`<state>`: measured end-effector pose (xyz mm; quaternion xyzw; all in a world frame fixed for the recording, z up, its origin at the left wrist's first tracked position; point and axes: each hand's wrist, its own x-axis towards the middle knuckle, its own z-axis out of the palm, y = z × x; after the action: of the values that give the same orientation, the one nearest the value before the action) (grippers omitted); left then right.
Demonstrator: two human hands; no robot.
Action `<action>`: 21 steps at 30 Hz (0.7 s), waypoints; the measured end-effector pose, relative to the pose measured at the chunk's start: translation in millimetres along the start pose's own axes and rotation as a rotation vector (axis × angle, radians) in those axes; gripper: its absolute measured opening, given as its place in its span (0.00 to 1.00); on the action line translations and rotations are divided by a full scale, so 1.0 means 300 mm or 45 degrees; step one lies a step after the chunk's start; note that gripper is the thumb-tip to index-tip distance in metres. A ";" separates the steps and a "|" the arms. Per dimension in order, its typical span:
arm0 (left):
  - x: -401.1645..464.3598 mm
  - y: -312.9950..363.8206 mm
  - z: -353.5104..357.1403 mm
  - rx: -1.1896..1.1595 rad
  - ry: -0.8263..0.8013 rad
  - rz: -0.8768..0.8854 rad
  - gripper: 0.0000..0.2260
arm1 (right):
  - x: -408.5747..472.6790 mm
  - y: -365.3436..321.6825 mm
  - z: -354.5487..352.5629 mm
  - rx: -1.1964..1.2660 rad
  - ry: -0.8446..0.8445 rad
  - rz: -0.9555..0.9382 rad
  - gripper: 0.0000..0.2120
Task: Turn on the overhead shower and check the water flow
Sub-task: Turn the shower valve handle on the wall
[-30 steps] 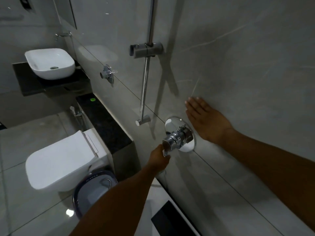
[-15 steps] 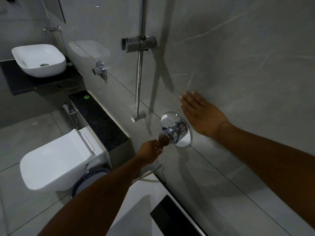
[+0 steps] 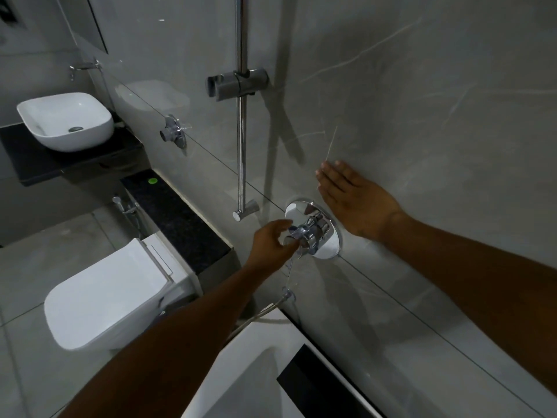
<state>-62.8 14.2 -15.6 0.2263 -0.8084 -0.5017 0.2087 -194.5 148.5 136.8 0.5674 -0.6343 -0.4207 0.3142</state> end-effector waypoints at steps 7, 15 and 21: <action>0.071 0.083 0.086 -0.038 0.144 0.096 0.09 | 0.007 -0.007 0.006 -0.041 0.019 0.014 0.28; 0.108 0.075 0.064 0.554 -0.039 0.563 0.09 | 0.007 -0.002 0.001 -0.077 0.029 0.023 0.28; 0.122 0.079 0.026 0.780 -0.152 0.850 0.12 | 0.008 -0.006 0.016 -0.100 0.027 0.011 0.28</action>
<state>-100.5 8.0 6.7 -0.0247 -0.9588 -0.1567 0.2355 -198.3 147.1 132.7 0.5563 -0.6165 -0.4378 0.3448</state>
